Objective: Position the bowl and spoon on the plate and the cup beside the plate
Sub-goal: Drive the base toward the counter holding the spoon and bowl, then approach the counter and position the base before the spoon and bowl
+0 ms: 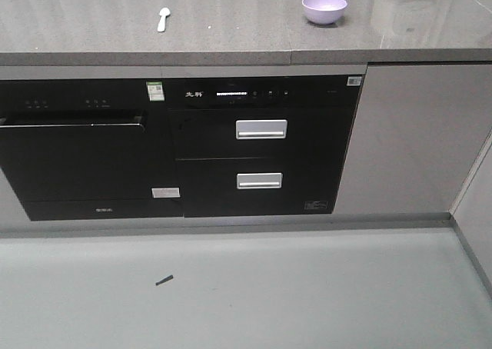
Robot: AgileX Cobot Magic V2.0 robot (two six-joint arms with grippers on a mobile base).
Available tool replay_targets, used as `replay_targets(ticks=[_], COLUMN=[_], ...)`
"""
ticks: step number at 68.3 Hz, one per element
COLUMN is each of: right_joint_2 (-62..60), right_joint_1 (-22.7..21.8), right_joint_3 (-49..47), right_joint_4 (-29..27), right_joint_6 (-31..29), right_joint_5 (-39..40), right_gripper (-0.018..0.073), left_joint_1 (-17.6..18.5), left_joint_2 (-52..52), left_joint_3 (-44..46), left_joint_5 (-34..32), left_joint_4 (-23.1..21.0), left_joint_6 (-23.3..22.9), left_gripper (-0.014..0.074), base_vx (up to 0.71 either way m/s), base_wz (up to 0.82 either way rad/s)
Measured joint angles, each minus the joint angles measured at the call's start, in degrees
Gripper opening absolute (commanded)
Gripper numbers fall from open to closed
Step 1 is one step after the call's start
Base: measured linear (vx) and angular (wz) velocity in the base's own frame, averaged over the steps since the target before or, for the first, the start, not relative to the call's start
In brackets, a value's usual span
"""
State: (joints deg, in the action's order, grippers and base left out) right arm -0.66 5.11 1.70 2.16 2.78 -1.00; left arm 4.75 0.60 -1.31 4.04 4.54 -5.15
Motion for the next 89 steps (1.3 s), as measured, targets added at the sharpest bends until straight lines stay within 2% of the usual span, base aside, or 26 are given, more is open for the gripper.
replay_targets(ticks=[89], right_joint_2=[0.0], right_joint_1=[0.0], right_joint_3=[0.0], right_joint_4=[0.0], right_joint_6=[0.0], right_joint_5=[0.0], right_gripper=[-0.001], left_joint_1=[0.0], left_joint_2=[0.0], left_joint_3=[0.0], left_joint_5=[0.0], left_joint_4=[0.0], left_joint_6=[0.0], left_gripper=[-0.0006], base_vx=[0.22], base_wz=[-0.02])
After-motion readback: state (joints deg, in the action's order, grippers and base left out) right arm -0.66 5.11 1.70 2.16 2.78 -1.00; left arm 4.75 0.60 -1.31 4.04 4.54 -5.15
